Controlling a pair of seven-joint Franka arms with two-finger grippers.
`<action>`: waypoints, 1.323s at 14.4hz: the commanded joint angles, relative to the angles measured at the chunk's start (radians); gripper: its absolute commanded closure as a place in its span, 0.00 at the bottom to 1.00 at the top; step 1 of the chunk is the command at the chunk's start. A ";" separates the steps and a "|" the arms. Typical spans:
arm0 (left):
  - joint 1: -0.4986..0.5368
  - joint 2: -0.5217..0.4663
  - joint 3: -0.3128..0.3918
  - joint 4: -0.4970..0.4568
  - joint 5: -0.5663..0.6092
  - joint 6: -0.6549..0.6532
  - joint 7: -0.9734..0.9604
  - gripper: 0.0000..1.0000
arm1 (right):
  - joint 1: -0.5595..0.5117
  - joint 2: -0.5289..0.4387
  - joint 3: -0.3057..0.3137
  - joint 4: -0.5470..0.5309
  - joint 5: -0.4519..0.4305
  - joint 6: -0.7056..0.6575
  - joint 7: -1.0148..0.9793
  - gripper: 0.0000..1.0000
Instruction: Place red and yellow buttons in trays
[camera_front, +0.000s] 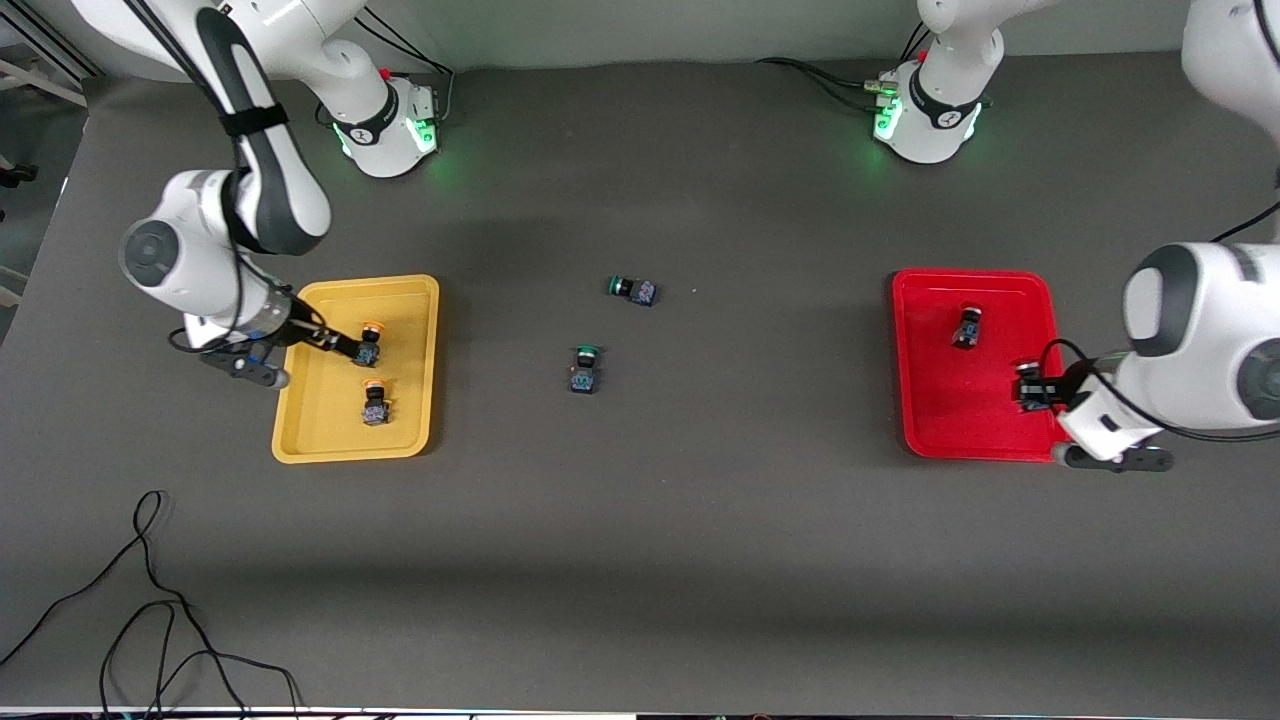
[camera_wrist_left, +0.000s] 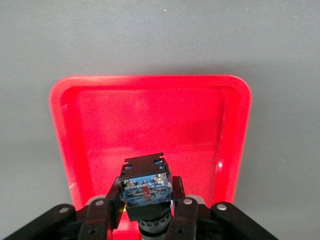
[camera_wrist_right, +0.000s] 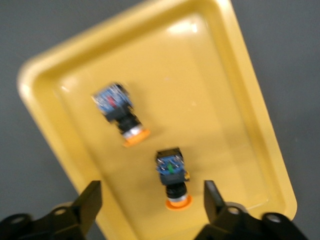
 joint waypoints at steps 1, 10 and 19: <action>-0.008 -0.027 -0.009 -0.120 0.008 0.114 0.011 1.00 | 0.006 -0.061 -0.027 0.235 -0.016 -0.252 -0.055 0.00; -0.021 0.010 -0.015 -0.215 0.008 0.258 -0.009 0.00 | -0.313 -0.078 0.338 0.802 -0.056 -0.765 -0.268 0.00; -0.097 -0.177 -0.098 0.238 0.000 -0.403 -0.151 0.00 | -0.669 -0.072 0.692 0.794 -0.065 -0.772 -0.336 0.00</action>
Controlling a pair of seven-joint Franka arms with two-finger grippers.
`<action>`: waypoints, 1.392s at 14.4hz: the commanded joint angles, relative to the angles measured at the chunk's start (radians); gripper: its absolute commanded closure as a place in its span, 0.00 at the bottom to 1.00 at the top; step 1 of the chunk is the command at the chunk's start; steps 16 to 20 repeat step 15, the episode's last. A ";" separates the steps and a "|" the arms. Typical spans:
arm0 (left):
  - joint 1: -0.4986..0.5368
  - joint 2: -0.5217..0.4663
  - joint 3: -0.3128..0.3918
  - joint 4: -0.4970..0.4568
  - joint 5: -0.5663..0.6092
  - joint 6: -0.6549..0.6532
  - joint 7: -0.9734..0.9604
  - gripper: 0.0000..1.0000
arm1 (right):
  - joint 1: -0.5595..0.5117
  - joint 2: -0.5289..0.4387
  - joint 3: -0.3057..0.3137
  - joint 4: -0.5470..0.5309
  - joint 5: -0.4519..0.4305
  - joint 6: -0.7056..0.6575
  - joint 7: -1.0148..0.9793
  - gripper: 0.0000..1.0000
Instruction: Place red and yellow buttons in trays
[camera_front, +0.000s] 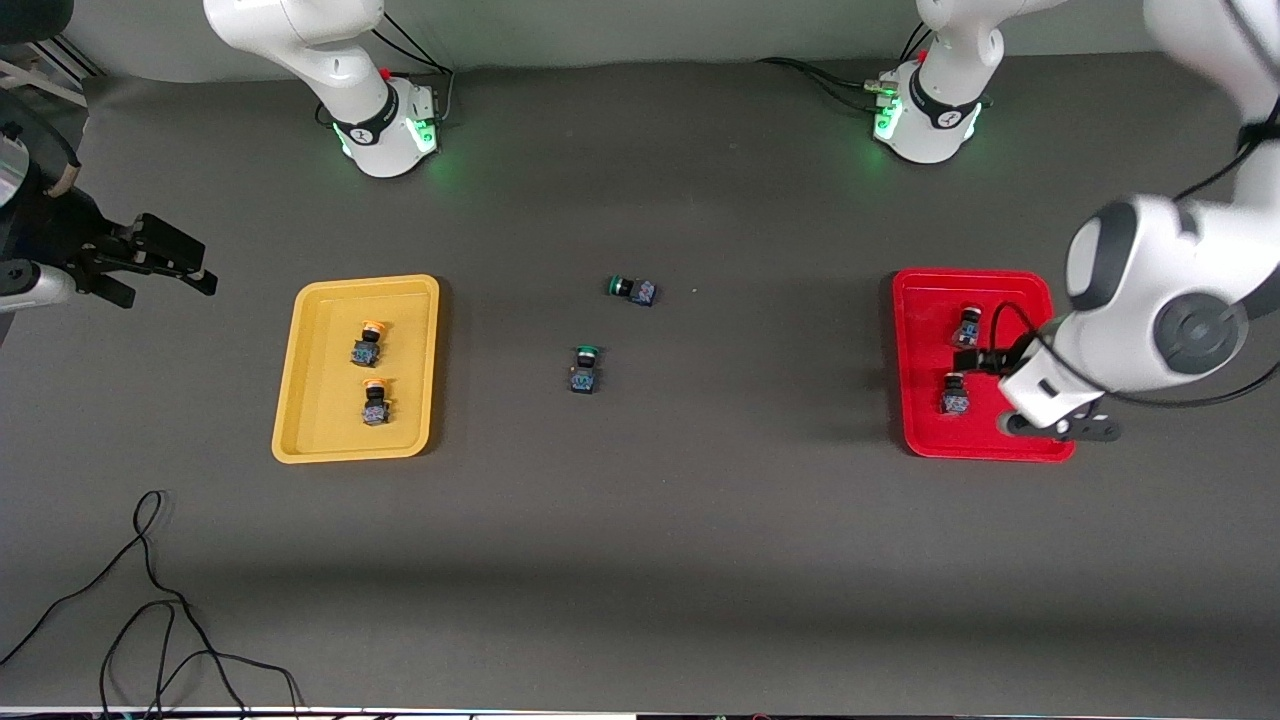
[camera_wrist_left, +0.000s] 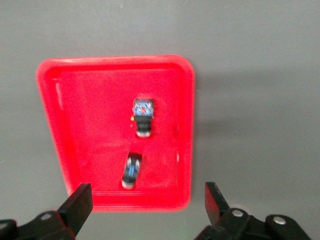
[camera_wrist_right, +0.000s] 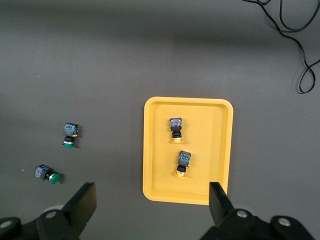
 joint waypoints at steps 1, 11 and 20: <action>-0.017 -0.006 -0.015 0.165 0.007 -0.147 -0.016 0.00 | -0.017 -0.001 0.010 0.010 -0.019 -0.011 -0.020 0.00; 0.007 -0.200 0.059 0.105 -0.042 -0.157 0.053 0.00 | -0.016 0.064 0.025 0.054 -0.068 -0.005 0.081 0.00; -0.344 -0.220 0.444 0.105 -0.042 -0.172 0.068 0.00 | -0.016 0.068 0.025 0.054 -0.070 -0.005 0.085 0.00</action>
